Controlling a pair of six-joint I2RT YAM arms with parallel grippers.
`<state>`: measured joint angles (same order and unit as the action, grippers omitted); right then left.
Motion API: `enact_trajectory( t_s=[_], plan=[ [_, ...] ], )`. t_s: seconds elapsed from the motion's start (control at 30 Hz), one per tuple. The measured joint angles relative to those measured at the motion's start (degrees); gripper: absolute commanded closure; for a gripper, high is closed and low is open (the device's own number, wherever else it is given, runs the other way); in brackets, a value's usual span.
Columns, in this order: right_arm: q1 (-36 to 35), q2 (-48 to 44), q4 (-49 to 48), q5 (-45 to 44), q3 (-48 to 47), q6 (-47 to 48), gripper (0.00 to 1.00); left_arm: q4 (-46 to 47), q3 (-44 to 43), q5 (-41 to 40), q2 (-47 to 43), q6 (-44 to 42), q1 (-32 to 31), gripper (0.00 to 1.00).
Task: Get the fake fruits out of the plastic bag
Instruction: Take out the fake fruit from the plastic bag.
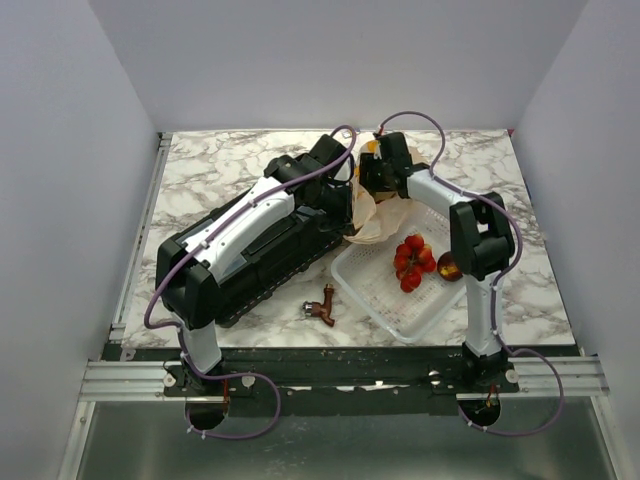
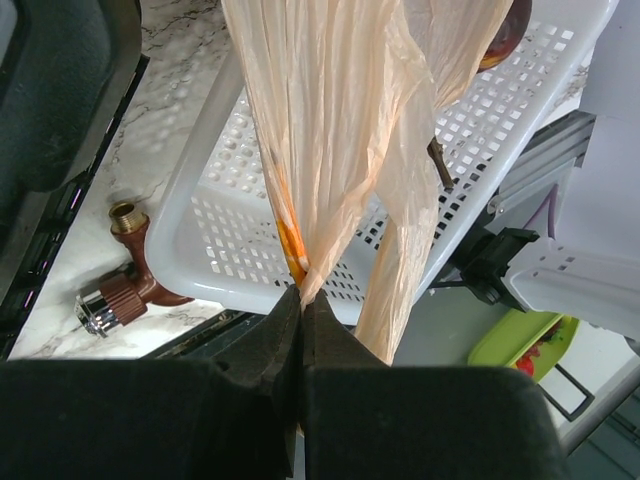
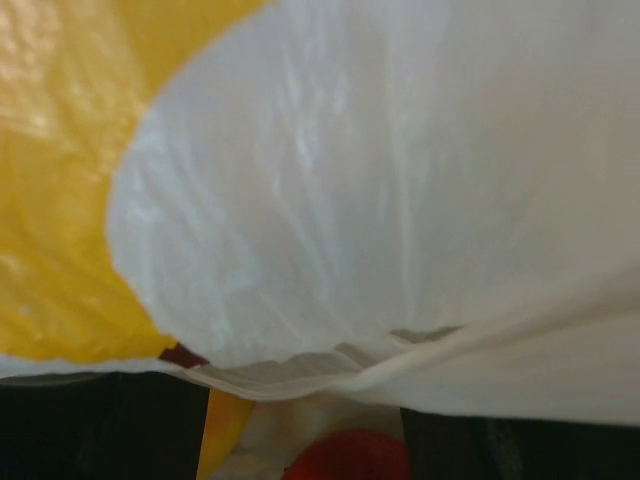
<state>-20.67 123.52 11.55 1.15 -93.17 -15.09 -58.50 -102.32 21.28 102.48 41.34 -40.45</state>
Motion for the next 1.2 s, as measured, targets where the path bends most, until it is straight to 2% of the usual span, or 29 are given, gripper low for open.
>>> enact_trajectory(
  t_s=[0.17, 0.37, 0.67, 0.9, 1.2],
  plan=[
    [0.0, 0.6, 0.5, 0.0, -1.3, -0.3, 0.65, -0.6, -0.3, 0.0, 0.4, 0.0, 0.3, 1.0],
    [0.0, 0.2, 3.3, 0.0, -2.6, -3.1, 0.78, -1.6, -0.5, 0.0, 0.4, 0.0, 1.2, 1.0],
    [0.0, -8.9, 10.8, 0.9, 1.6, -8.1, 0.83, -7.0, -4.2, -3.3, 1.9, 0.5, 2.8, 1.0],
    [0.0, -17.8, 15.1, 2.4, 3.2, -8.7, 0.87, -7.2, -4.2, -3.6, 2.0, 1.0, 3.0, 1.0],
    [0.0, -30.3, 20.5, 5.0, 8.0, -8.9, 0.98, -5.8, -4.1, -3.3, 2.1, 1.6, 3.3, 1.0]
  ],
)
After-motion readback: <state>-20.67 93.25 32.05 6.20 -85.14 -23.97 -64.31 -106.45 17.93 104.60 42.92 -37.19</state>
